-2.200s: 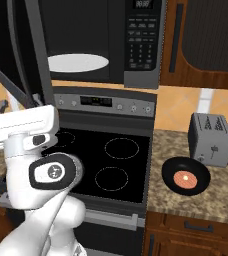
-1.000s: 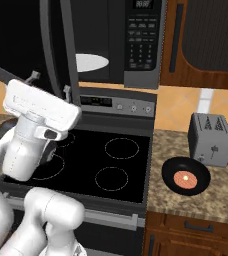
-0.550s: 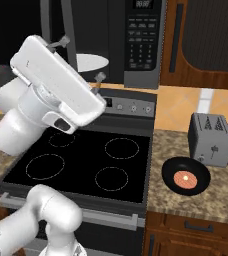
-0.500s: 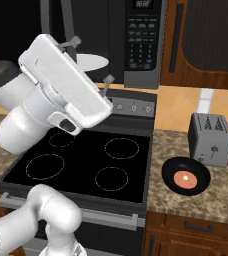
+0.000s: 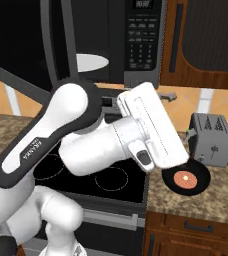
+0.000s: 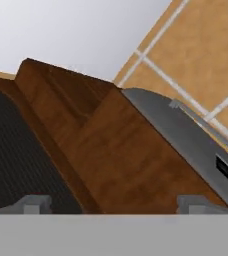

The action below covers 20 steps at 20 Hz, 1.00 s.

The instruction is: Open the microwave, place the bowl with waffle inside the microwave, then close the microwave door and turn it on.

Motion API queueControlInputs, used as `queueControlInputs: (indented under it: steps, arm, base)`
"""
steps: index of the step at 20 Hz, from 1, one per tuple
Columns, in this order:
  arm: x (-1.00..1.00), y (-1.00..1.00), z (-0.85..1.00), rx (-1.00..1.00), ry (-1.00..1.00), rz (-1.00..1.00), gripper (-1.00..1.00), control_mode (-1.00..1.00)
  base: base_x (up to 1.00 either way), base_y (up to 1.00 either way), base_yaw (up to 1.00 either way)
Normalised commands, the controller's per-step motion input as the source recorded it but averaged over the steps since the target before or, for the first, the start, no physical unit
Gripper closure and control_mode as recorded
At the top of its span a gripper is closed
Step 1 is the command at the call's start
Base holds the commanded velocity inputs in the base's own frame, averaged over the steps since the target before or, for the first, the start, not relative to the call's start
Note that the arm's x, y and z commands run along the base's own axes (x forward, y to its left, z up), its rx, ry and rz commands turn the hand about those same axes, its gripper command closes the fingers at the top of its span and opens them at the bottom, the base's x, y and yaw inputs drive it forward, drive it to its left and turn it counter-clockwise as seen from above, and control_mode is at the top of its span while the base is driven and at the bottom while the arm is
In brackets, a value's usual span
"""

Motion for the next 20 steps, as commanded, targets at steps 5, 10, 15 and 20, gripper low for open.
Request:
queueControlInputs:
  steps: [5,10,15,20]
  arm:
    - [-0.80,-0.40,-0.63,0.02,0.84,0.17,-1.00,-1.00]
    - [-0.45,0.22,-0.44,0.05,0.08,0.69,-1.00,-1.00]
    - [-0.53,0.38,-0.03,-0.05,-0.76,0.35,-1.00,-1.00]
    - [-0.15,0.78,0.05,-0.16,-0.48,0.26,-1.00,-1.00]
  base:
    - [0.00,0.00,0.00]
    - [0.00,0.00,0.00]
    - [0.00,0.00,0.00]
    - [0.00,0.00,0.00]
